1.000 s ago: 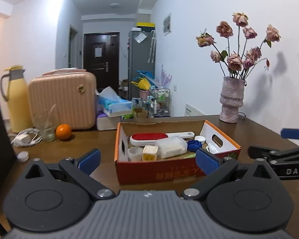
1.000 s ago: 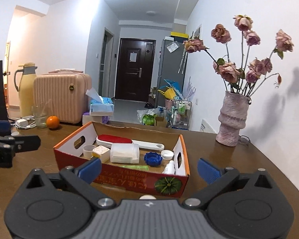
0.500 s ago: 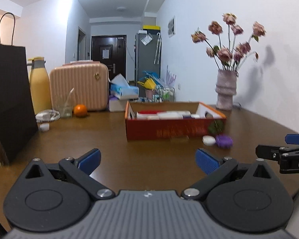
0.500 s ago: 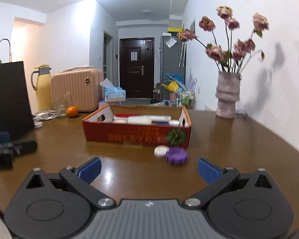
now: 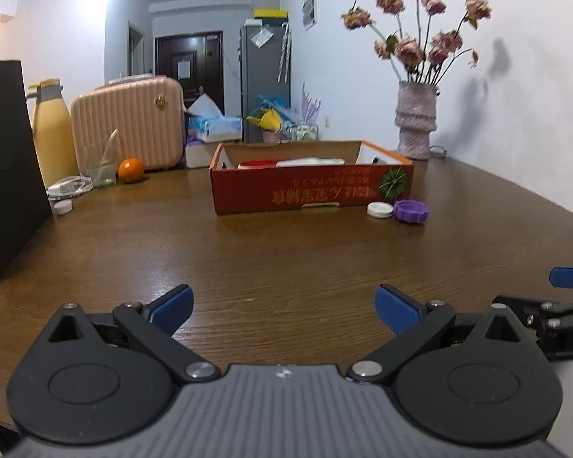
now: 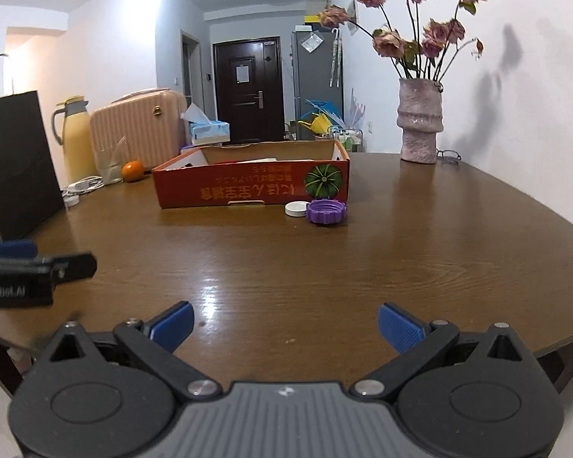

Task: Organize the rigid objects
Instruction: 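Withdraw both tools from the box over the table, then grasp the purple screw cap with the right tool while the left grasps the white cap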

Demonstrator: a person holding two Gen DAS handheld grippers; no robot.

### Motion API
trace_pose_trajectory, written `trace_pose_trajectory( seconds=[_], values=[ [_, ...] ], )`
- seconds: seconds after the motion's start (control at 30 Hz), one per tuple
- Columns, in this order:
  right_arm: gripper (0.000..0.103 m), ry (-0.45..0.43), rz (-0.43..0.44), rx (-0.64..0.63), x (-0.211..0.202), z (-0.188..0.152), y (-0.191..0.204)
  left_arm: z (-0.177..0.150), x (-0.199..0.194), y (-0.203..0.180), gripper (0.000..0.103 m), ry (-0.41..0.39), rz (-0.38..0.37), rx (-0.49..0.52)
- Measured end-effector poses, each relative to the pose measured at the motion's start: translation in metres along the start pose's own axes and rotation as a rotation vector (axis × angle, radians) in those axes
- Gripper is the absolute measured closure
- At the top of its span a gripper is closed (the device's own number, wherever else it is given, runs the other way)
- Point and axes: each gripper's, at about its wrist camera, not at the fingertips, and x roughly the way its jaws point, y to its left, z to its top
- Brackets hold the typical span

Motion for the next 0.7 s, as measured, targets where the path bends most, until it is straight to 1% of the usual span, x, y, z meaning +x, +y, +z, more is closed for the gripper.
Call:
trace_pose_trajectory(
  seconds=[0.13, 0.33, 0.43, 0.5, 0.57, 0.63, 0.67, 0.7],
  values=[
    [0.000, 0.008, 0.000, 0.006, 0.026, 0.012, -0.011, 0.007, 0.017, 0.001, 0.000, 0.032, 0.003, -0.014],
    [0.001, 0.010, 0.001, -0.060, 0.079, 0.049, -0.025, 0.027, 0.053, -0.007, 0.000, 0.054, -0.007, 0.005],
    [0.001, 0.061, 0.010, -0.082, 0.118, 0.070, -0.034, 0.039, 0.076, -0.013, 0.000, 0.059, -0.015, 0.032],
    [0.002, 0.097, 0.032, -0.067, 0.145, 0.085, -0.044, 0.047, 0.096, -0.019, 0.000, 0.066, 0.004, 0.070],
    [0.005, 0.116, 0.033, -0.067, 0.169, 0.097, -0.050, 0.055, 0.114, -0.022, 0.000, 0.076, 0.007, 0.085],
    [0.005, 0.130, 0.037, -0.080, 0.193, 0.107, -0.055, 0.064, 0.133, -0.024, 0.000, 0.089, -0.002, 0.086],
    [0.009, 0.143, 0.042, -0.084, 0.206, 0.110, -0.057, 0.068, 0.143, -0.027, 0.000, 0.098, -0.009, 0.087],
    [0.017, 0.152, 0.049, -0.082, 0.215, 0.112, -0.059, 0.072, 0.154, -0.030, 0.000, 0.109, -0.014, 0.089]
  ],
)
